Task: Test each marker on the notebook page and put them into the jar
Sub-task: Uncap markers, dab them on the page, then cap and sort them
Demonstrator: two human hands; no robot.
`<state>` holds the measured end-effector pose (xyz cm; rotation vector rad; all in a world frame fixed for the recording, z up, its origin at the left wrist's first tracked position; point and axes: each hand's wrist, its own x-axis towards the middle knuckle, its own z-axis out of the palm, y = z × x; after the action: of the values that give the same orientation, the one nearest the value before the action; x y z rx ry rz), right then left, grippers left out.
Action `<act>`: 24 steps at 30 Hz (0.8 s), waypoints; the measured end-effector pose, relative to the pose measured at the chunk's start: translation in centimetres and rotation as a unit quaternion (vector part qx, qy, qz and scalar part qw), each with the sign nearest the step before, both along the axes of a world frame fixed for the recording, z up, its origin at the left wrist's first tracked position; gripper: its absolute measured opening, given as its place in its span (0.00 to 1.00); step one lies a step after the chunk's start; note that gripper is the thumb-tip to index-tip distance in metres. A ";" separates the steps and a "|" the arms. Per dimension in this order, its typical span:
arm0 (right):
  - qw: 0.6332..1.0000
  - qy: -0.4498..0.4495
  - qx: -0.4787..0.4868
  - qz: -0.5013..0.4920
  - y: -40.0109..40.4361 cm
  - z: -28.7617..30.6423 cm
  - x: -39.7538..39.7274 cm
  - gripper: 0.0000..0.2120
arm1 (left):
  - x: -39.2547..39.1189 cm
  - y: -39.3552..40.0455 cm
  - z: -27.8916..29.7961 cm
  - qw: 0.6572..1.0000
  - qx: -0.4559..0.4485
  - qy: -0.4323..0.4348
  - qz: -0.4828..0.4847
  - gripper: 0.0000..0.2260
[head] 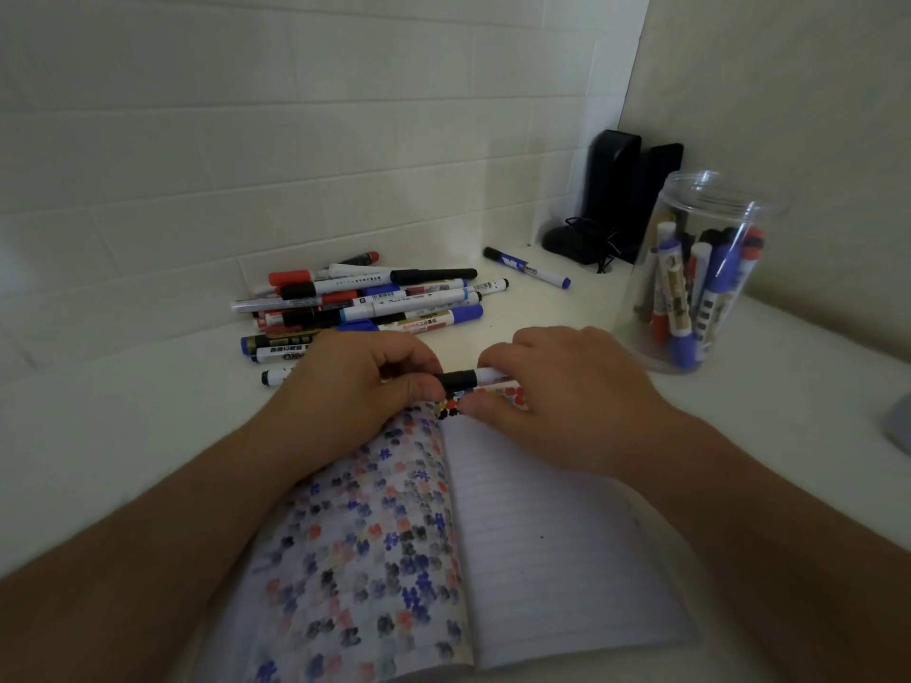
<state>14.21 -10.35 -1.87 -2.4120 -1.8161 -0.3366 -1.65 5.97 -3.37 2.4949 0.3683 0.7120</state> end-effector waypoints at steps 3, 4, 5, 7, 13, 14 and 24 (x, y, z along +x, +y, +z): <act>0.998 -0.012 0.000 -0.058 0.8 0.1 -0.6 0.40 | 0.2 -0.3 -0.2 1.000 0.010 -0.006 -0.010 0.08; 0.997 -0.016 0.002 -0.074 1.0 0.0 -0.7 0.40 | 0.3 -0.4 -0.3 1.000 0.015 -0.005 -0.015 0.08; 0.996 -0.017 0.005 -0.085 1.1 0.0 -0.8 0.40 | 0.3 -0.4 -0.4 1.000 0.020 -0.004 -0.020 0.08; 0.995 -0.014 0.013 -0.094 1.3 -0.4 -0.7 0.39 | 0.4 -0.5 -0.5 0.999 0.031 0.000 -0.028 0.08; 0.993 -0.047 0.067 -0.083 1.7 -1.3 -0.5 0.38 | 0.3 -0.3 -0.6 0.998 0.047 -0.003 -0.040 0.10; 0.993 -0.044 0.070 -0.083 1.8 -1.3 -0.5 0.38 | 0.3 -0.3 -0.6 0.998 0.046 -0.002 -0.039 0.10; 0.995 -0.044 0.045 -0.083 2.0 -1.7 -0.3 0.37 | 0.4 -0.3 -0.8 0.998 0.024 0.025 -0.045 0.11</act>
<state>13.95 -8.31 -3.57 -2.5273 -1.5983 -0.5370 -1.29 5.71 -4.16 2.5600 0.2587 0.6309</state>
